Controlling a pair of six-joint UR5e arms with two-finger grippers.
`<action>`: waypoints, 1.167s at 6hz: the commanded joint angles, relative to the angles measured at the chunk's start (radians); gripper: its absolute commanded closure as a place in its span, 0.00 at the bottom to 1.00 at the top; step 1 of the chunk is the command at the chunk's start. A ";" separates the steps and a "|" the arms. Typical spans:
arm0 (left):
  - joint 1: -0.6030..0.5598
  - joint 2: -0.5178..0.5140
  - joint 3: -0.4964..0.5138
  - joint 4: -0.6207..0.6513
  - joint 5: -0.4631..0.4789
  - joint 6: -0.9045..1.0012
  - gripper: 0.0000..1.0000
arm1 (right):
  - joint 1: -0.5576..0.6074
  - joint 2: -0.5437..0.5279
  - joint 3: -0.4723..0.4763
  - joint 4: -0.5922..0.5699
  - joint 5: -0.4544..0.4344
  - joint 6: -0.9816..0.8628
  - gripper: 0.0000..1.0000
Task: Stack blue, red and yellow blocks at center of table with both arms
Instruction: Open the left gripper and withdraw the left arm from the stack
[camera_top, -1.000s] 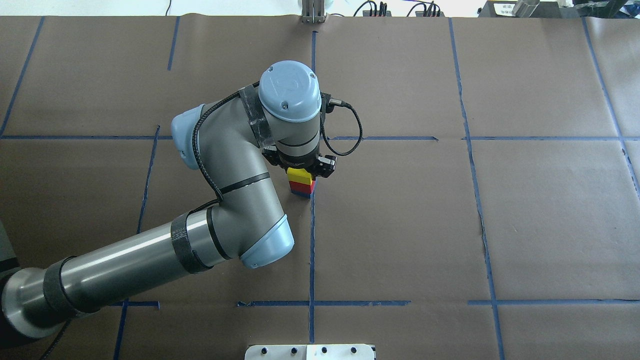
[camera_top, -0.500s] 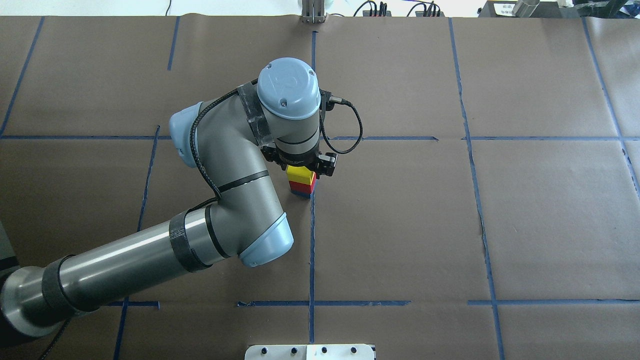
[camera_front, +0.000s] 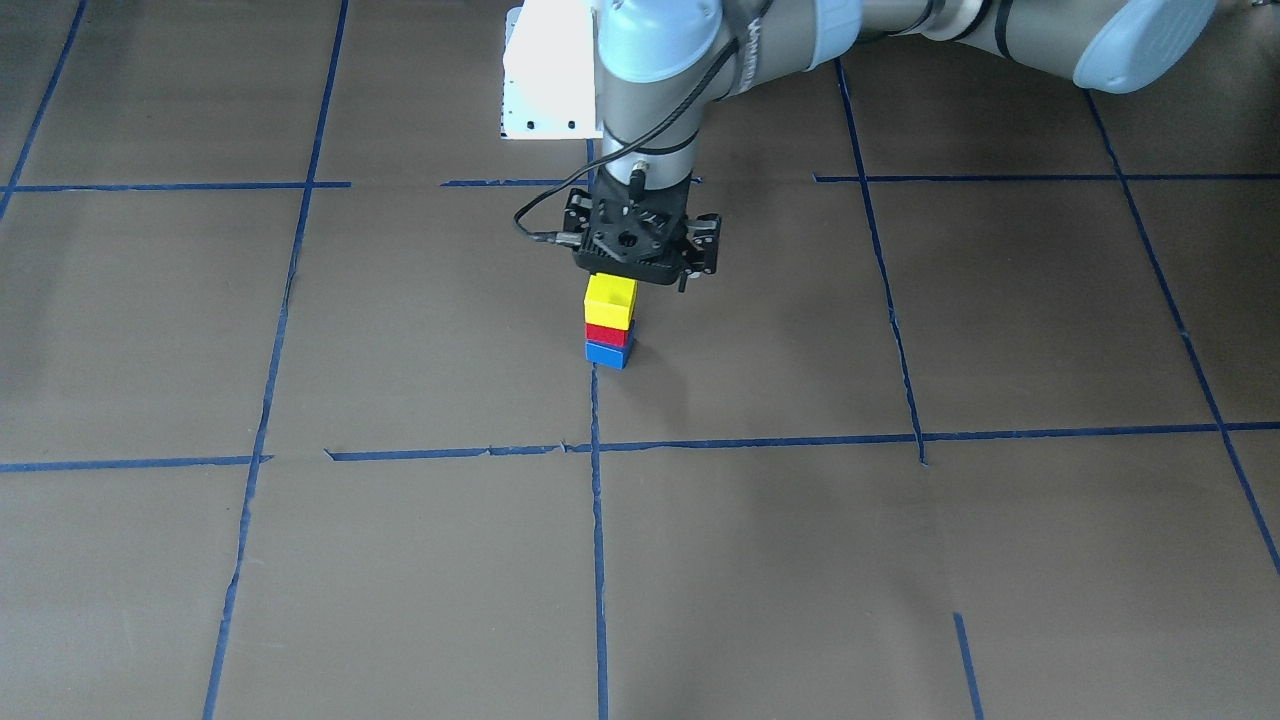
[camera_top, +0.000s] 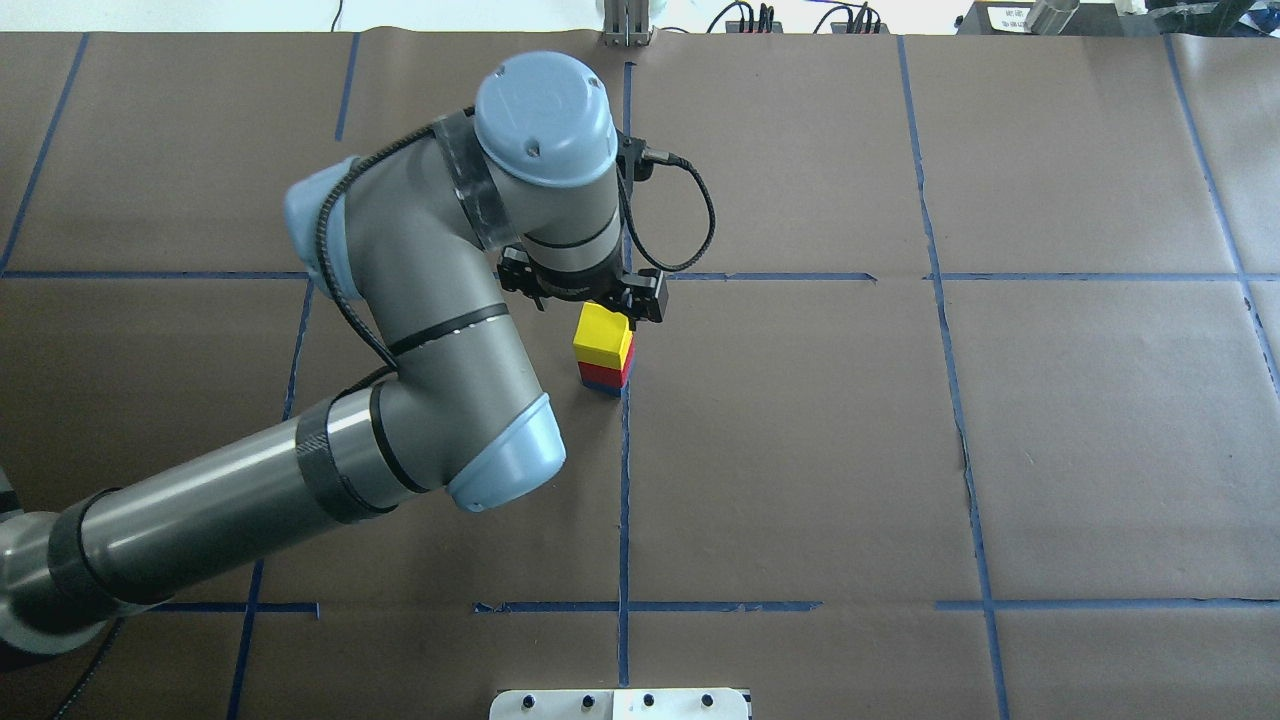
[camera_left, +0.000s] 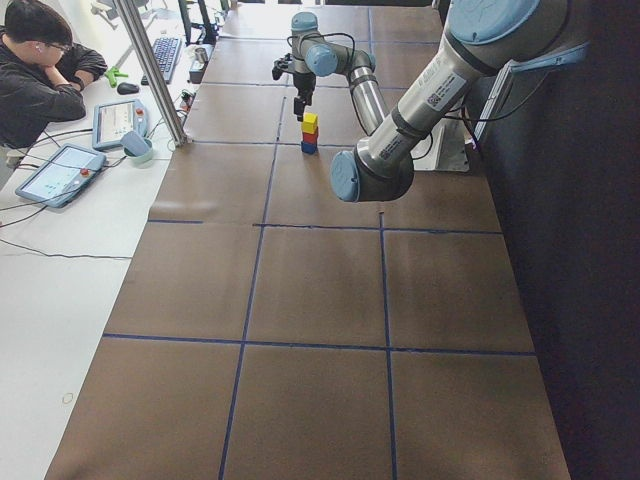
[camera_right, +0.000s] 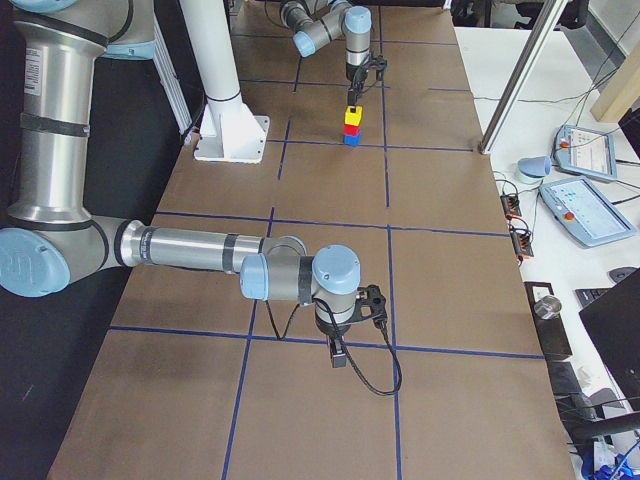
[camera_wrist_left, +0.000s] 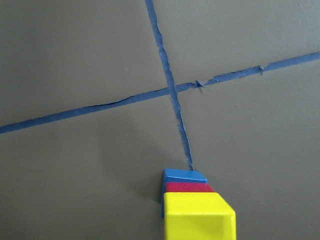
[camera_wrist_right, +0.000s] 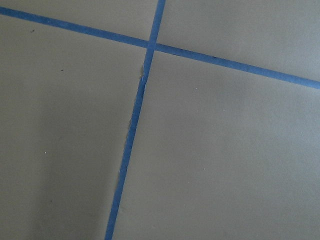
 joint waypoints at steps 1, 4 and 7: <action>-0.164 0.225 -0.163 0.044 -0.072 0.255 0.00 | 0.000 0.002 -0.001 0.000 0.000 0.002 0.00; -0.563 0.579 -0.163 0.031 -0.333 0.668 0.00 | 0.000 0.017 -0.009 -0.003 0.003 0.005 0.02; -0.826 0.836 -0.105 0.028 -0.334 1.053 0.00 | 0.000 0.012 -0.007 -0.002 0.026 0.041 0.00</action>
